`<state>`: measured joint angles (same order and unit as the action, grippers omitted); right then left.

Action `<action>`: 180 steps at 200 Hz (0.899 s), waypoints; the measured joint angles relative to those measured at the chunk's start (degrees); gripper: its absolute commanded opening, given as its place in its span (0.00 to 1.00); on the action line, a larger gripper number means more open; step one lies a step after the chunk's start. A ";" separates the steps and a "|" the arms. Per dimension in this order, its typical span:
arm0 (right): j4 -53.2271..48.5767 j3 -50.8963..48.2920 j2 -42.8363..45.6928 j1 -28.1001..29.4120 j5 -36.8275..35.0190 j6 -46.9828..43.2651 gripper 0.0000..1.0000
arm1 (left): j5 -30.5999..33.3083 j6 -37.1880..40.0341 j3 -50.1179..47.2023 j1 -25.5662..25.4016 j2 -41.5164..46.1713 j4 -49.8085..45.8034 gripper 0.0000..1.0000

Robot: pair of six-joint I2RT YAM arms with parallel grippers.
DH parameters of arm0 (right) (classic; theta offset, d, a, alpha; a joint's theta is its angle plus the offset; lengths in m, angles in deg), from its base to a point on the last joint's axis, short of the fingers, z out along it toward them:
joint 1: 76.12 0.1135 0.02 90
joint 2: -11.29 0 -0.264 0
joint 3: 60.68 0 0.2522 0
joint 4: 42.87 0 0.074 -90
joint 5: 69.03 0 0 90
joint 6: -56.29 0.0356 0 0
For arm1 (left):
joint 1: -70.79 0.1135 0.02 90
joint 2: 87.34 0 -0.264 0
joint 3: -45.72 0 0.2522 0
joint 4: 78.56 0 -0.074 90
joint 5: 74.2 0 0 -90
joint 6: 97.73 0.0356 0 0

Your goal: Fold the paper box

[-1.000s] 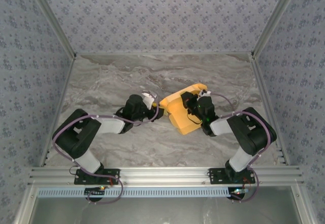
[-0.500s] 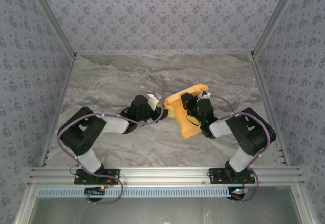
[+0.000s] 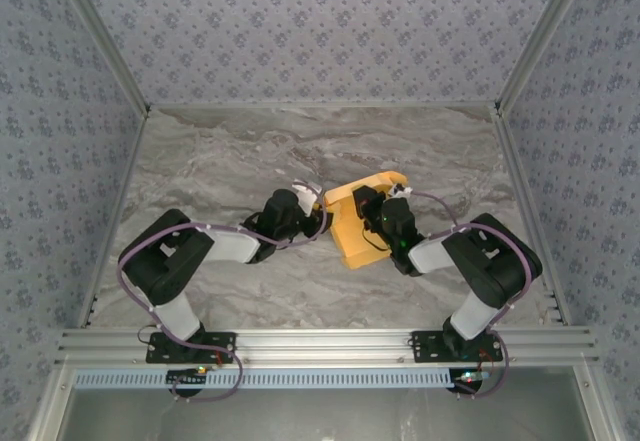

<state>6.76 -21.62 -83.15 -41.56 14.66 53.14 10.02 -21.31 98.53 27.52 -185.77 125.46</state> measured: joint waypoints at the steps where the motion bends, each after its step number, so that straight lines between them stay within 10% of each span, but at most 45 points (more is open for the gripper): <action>1: -0.02 0.00 0.04 0.09 -0.04 0.11 0.00 | 0.07 0.00 0.02 -0.04 -0.02 0.00 0.37; 104: -9.27 -1.46 5.77 6.32 -12.76 10.47 0.00 | 13.40 -4.04 2.95 -4.04 -6.43 2.60 0.41; 180: -30.01 1.16 14.69 10.51 -19.58 21.27 0.04 | 16.57 -2.58 5.86 -4.83 -11.23 7.58 0.21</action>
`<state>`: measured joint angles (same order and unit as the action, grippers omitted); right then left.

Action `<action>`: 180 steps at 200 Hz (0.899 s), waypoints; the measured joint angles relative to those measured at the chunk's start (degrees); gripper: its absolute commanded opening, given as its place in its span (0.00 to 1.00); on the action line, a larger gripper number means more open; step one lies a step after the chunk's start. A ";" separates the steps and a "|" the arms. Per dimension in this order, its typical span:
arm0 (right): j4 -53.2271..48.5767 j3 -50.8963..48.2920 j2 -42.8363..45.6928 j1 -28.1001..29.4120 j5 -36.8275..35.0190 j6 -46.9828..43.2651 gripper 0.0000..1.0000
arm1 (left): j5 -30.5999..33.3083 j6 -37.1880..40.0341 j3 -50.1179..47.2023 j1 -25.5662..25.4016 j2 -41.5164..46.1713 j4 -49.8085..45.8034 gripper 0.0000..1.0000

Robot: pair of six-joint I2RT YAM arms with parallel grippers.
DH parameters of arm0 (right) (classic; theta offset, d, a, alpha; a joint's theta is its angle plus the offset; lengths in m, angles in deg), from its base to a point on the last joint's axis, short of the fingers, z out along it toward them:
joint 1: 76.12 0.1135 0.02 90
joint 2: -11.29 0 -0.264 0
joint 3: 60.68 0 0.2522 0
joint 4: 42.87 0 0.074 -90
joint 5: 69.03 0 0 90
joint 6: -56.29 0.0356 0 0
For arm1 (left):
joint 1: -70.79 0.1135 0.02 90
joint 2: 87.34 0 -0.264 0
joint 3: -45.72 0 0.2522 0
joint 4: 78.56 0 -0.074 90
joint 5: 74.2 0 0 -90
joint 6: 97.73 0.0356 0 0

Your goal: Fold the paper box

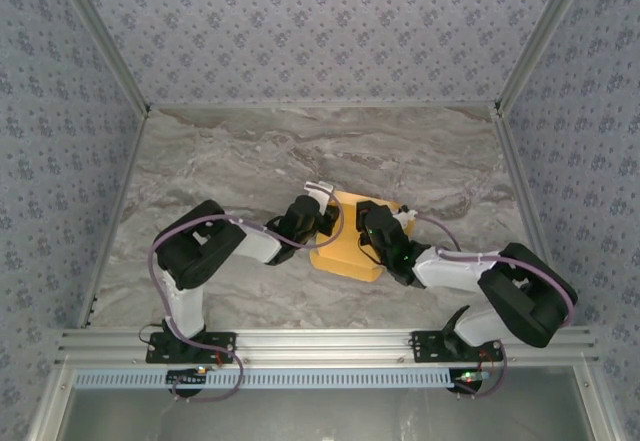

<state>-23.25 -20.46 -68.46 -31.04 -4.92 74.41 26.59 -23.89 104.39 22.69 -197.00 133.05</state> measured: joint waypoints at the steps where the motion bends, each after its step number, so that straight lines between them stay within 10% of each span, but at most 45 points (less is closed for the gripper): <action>1: -0.07 0.02 0.00 0.02 -0.07 0.07 0.05 | 0.02 0.00 0.02 -0.02 -0.04 0.04 0.21; 76: -6.21 1.18 0.31 2.10 0.94 0.79 0.49 | 1.07 -0.35 0.20 0.17 -1.16 2.23 0.12; 180: -42.16 2.08 34.36 -0.92 15.34 -25.11 0.55 | -6.60 8.00 -0.50 5.20 -0.26 2.34 0.03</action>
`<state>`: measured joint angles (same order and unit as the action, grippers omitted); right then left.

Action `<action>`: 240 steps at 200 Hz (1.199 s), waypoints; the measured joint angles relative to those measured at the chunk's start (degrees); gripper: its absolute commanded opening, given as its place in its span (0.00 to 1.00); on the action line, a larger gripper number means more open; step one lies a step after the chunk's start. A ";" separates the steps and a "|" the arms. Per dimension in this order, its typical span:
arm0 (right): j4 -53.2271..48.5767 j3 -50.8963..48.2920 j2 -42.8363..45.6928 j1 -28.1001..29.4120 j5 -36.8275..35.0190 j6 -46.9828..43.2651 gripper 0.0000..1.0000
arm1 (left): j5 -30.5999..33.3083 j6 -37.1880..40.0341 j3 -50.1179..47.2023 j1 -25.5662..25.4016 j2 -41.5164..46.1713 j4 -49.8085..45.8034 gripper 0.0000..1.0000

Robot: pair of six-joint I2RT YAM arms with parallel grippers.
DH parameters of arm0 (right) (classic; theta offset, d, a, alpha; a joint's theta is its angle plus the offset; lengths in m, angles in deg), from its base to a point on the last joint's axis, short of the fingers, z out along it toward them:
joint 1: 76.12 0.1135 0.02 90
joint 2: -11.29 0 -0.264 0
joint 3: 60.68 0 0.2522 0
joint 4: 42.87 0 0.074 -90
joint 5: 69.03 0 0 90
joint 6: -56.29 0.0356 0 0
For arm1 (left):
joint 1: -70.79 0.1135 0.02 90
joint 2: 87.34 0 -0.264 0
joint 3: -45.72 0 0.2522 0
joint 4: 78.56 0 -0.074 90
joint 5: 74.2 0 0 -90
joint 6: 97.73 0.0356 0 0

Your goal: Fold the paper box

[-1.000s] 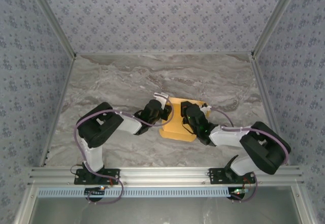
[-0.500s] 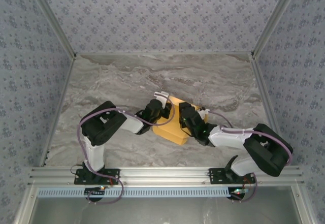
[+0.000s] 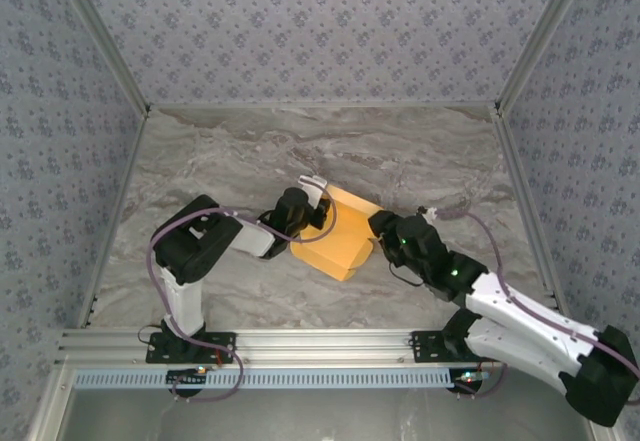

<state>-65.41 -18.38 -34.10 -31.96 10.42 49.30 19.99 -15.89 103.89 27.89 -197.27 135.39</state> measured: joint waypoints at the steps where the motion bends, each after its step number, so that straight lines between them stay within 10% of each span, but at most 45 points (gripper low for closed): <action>1: -0.13 0.00 0.15 -0.11 0.22 -0.44 0.55 | -0.11 0.09 0.00 0.04 0.00 0.02 0.03; 66: -18.18 25.64 -20.68 -28.26 31.50 -41.40 0.67 | -13.22 7.30 -1.29 2.14 0.33 0.72 0.03; 143: -21.92 43.41 -54.84 -24.06 48.35 -62.49 0.67 | -18.08 10.75 -1.27 2.29 -0.13 1.53 0.05; 240: -21.03 47.76 -62.01 -21.99 49.35 -65.18 0.53 | -19.15 10.62 -1.07 2.84 -1.66 4.09 0.10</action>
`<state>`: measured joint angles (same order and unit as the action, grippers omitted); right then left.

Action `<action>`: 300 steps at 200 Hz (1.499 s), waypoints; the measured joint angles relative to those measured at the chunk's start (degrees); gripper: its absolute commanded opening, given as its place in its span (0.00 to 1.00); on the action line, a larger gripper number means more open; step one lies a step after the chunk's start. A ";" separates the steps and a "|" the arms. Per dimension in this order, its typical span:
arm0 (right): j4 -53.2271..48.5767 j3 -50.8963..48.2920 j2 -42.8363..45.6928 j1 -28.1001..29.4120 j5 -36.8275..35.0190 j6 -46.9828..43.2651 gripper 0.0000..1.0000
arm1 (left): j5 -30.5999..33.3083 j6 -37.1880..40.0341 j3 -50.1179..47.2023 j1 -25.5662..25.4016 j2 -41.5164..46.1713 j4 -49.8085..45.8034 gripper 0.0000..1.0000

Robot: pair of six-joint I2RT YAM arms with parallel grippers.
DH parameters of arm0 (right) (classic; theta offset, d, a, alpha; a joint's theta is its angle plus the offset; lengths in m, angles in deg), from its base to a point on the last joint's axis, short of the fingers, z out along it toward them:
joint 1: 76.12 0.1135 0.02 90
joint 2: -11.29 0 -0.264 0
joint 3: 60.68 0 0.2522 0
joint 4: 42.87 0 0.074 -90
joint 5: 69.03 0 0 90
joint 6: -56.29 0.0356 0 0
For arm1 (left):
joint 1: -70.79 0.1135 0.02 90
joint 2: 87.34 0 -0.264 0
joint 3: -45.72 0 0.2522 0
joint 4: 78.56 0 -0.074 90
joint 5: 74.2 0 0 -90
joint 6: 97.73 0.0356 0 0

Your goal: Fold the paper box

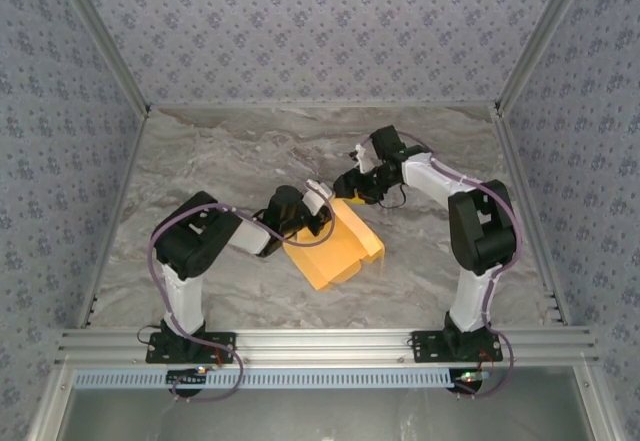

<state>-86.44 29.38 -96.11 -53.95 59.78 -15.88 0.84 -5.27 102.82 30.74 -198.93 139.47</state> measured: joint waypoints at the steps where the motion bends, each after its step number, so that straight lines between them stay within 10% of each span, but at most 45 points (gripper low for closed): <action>1: 0.02 0.00 0.00 0.00 -0.09 0.00 0.53 | 0.00 -0.02 0.00 0.00 -0.02 0.07 0.11; 85: 3.10 -0.68 1.77 1.64 -6.67 2.91 0.46 | 1.57 -0.79 -4.35 -0.07 -0.33 5.25 0.29; 207: 14.75 -10.71 8.44 4.04 -13.27 12.17 0.42 | 6.12 -4.90 -4.66 -0.85 -3.52 15.72 0.03; 300: 24.26 -19.32 14.40 4.76 -21.31 24.48 0.39 | 18.18 -3.15 0.37 -6.03 -7.93 17.35 0.09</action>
<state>-62.18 10.05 -81.70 -49.19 38.46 8.60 19.03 -8.42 103.19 24.70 -206.86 156.83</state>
